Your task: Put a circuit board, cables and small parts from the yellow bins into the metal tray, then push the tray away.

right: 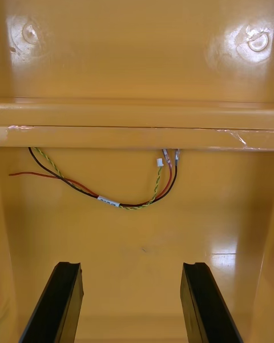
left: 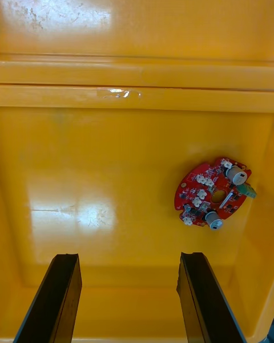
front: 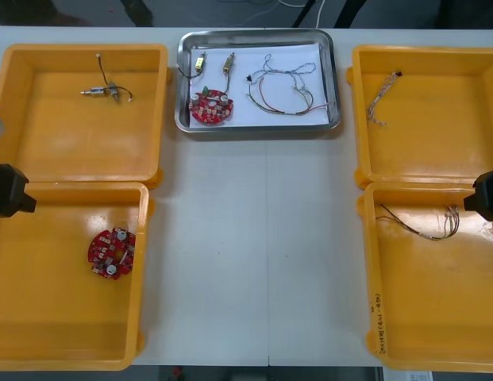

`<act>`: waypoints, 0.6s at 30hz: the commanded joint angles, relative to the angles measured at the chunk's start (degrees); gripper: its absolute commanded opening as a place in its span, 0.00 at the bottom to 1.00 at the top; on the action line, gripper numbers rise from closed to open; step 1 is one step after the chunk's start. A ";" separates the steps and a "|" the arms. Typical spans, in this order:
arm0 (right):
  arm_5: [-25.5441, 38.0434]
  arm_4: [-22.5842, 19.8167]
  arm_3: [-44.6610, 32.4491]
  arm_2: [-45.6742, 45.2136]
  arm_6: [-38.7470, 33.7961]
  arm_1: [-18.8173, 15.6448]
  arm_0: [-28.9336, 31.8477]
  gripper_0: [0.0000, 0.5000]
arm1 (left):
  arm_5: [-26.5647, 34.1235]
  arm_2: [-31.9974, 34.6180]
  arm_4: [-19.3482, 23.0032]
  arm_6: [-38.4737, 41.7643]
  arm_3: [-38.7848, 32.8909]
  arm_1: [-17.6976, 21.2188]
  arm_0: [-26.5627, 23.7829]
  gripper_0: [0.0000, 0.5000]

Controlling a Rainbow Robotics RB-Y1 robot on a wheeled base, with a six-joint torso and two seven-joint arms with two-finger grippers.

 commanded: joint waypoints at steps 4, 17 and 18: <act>0.16 -0.41 -0.18 -1.87 0.96 -2.12 0.65 1.00 | 0.38 1.66 -0.11 -3.38 -1.65 1.15 0.89 1.00; 0.16 -0.41 -0.18 -1.87 0.96 -2.12 0.65 1.00 | 0.38 1.66 -0.11 -3.38 -1.65 1.15 0.89 1.00; 0.16 -0.41 -0.18 -1.87 0.96 -2.12 0.65 1.00 | 0.38 1.66 -0.11 -3.38 -1.65 1.15 0.89 1.00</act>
